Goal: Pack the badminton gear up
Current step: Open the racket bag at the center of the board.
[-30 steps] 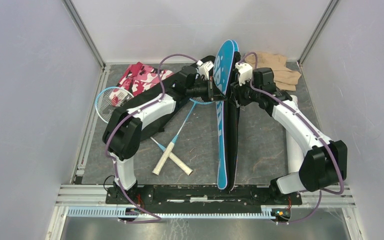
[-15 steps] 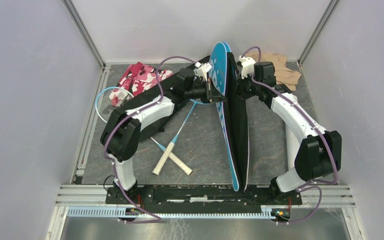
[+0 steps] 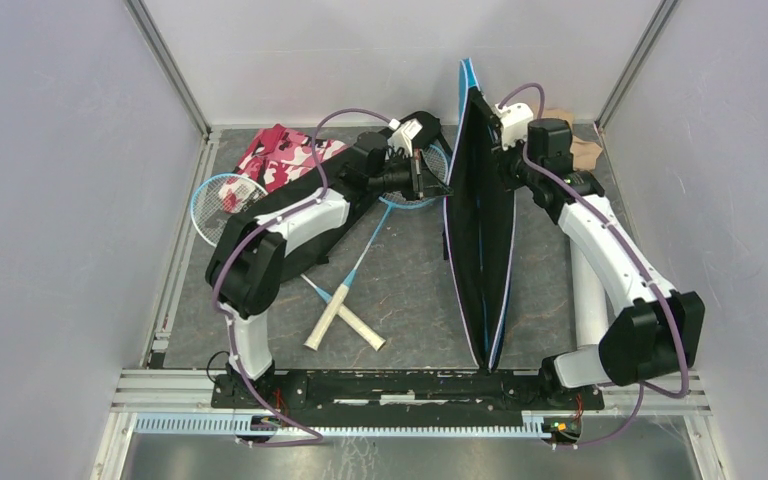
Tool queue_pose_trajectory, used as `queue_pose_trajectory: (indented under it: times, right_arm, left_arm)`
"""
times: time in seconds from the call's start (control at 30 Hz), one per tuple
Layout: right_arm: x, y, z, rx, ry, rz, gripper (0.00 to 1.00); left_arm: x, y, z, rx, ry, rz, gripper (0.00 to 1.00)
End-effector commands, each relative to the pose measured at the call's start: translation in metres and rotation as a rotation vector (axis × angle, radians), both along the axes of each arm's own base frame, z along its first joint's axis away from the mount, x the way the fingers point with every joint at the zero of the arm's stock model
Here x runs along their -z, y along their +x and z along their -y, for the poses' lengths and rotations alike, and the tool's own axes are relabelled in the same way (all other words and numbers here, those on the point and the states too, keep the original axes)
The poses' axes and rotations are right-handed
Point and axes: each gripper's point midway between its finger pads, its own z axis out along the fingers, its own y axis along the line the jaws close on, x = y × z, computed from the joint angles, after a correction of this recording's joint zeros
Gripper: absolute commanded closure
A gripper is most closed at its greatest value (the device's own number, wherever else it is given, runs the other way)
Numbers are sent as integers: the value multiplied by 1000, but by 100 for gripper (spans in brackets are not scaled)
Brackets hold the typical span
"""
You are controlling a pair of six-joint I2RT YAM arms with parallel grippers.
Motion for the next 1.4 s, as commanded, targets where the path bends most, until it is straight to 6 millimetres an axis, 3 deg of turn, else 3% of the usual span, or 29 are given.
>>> queue_pose_trajectory:
  times: [0.0, 0.17, 0.3, 0.5, 0.67, 0.77, 0.9, 1.03, 1.13, 1.37]
  right_arm:
    - [-49, 2, 34, 109, -118, 180, 100]
    - [-33, 0, 56, 175, -237, 160, 100]
    - [-13, 1, 60, 195, -260, 138, 100]
    - [18, 0, 50, 198, -192, 108, 100]
    - [35, 7, 39, 205, -158, 73, 100]
    - [46, 12, 36, 211, -146, 48, 100]
    - [61, 15, 31, 205, -127, 15, 100]
    - [67, 17, 24, 178, -109, -3, 100]
    - [68, 18, 21, 160, -107, -15, 100]
    - [64, 19, 17, 135, -98, -10, 100]
  left_arm:
    - [-4, 8, 14, 43, -34, -11, 98]
    - [23, 18, 26, 55, -8, -70, 90]
    - [45, 24, 39, 70, 20, -104, 84]
    - [74, 27, 37, 78, 104, -143, 58]
    - [81, 21, 14, 85, 226, -98, 26]
    - [74, 16, -10, 85, 299, -20, 15]
    - [64, 9, -56, 59, 422, 75, 3]
    - [68, 7, -102, 15, 610, 184, 1]
    - [82, 7, -126, 3, 734, 245, 5]
    - [124, 23, -143, 13, 897, 231, 18]
